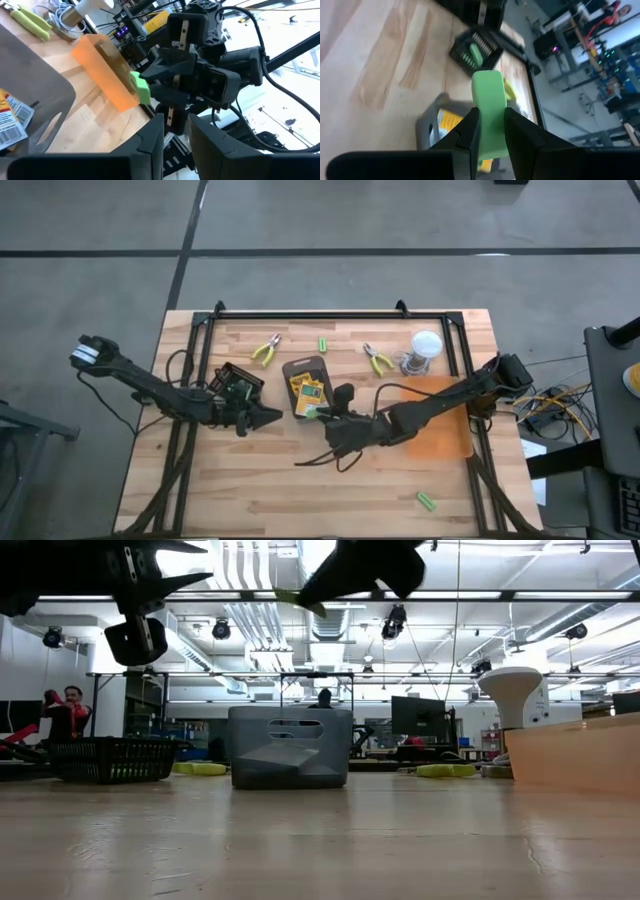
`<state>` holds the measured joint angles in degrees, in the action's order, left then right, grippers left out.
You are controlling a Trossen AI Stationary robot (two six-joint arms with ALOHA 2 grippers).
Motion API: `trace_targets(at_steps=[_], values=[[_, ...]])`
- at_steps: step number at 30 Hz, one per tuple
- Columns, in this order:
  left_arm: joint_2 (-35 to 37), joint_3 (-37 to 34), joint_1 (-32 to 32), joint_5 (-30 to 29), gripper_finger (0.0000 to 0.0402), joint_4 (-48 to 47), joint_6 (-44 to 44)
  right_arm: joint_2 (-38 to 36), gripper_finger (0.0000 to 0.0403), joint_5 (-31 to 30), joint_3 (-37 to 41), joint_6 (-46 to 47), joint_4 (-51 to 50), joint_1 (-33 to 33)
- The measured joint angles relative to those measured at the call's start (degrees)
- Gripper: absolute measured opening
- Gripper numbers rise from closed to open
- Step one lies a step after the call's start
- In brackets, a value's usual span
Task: Pick & Place School Supplies
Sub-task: Put the middle light green eraser into the black bin
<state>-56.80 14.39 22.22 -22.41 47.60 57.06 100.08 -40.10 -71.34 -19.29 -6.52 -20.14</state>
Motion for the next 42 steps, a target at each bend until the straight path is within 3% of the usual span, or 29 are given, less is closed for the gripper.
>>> trace_targets(at_steps=[13, 33, 42], values=[[-1.79, 1.26, 0.0, -2.41, 0.0092, -0.28, 0.39, 0.78, 0.007, 0.11, 0.03, -2.17, 4.15, 0.02], [-16.74, 11.16, -0.52, -5.11, 0.0092, -0.73, -0.61, 1.09, 0.007, 1.74, 0.33, -3.66, 7.48, 0.0], [-16.18, 10.8, -0.79, -5.1, 0.0092, -1.03, -0.64, 2.44, 0.007, 1.04, 0.36, -6.45, 7.06, 0.04]])
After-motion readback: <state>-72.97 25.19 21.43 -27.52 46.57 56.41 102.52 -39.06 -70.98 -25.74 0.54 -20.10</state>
